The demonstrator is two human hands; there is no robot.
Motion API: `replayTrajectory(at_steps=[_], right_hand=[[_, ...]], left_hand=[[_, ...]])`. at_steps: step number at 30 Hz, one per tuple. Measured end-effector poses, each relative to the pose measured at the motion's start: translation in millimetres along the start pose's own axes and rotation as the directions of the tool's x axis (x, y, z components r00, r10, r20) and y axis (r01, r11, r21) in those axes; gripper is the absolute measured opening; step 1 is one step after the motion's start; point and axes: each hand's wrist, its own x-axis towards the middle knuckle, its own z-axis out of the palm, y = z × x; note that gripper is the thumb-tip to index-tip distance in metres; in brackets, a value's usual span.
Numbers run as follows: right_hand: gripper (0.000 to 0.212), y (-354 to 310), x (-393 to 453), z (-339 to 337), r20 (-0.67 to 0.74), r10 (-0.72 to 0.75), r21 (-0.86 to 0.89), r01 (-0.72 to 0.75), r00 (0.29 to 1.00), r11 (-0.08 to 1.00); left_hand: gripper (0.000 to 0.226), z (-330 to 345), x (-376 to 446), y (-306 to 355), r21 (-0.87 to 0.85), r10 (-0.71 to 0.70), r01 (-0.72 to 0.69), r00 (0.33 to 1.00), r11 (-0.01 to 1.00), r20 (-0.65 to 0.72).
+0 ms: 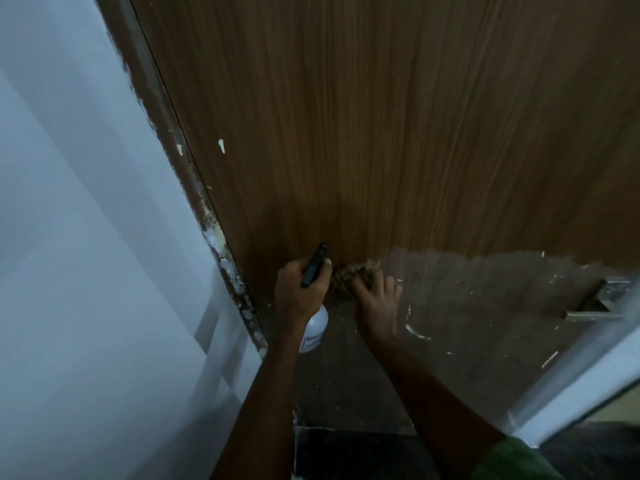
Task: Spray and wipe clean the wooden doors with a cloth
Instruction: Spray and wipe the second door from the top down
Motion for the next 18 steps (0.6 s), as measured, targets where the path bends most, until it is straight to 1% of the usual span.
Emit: replayTrajectory(at_steps=[2,3,4,7,9,10,12,14,15,16,18], right_hand=[[0.069,14,-27,4,0.096,0.030,0.006,-0.031,0.995,1.000],[0.067,18,-28,2,0.098,0.042,0.007,-0.043,0.994,0.999],[0.063,20,-21,-3,0.068,0.051,0.006,-0.051,0.996,0.999],[0.042,15,21,-26,-0.126,0.092,0.016,-0.090,0.988,0.996],[0.035,13,39,-33,-0.191,0.113,0.024,-0.111,0.975,0.994],[0.036,15,38,-30,-0.186,0.102,0.016,-0.100,0.977,0.995],[0.038,24,15,-19,-0.074,0.043,-0.030,-0.046,0.996,0.999],[0.052,38,-14,-5,0.054,0.041,-0.061,-0.038,0.998,0.997],[0.058,43,-22,-3,0.095,0.057,-0.058,-0.051,0.994,0.997],[0.059,45,-22,-5,0.094,0.066,-0.047,-0.061,0.993,0.997],[0.047,39,-1,-16,-0.006,0.050,-0.033,-0.051,0.999,0.998]], left_hand=[[0.043,4,2,2,-0.005,0.010,-0.010,1.000,1.000,0.009],[0.043,6,4,3,-0.010,0.020,-0.020,1.000,1.000,0.007],[0.043,9,5,5,-0.019,0.028,-0.028,1.000,0.999,0.009],[0.049,20,6,7,-0.022,0.040,-0.040,0.999,0.999,0.023],[0.050,29,5,8,-0.007,0.047,-0.047,0.998,0.999,0.043],[0.050,33,4,9,-0.001,0.046,-0.046,0.998,0.999,0.050],[0.049,39,2,9,-0.008,0.043,-0.043,0.997,0.999,0.066],[0.044,41,2,9,-0.017,0.044,-0.043,0.997,0.999,0.065],[0.041,42,3,10,-0.016,0.041,-0.040,0.997,0.999,0.062],[0.040,43,3,10,-0.015,0.038,-0.037,0.998,0.999,0.058],[0.041,44,5,13,-0.010,0.037,-0.036,0.999,0.999,0.039]])
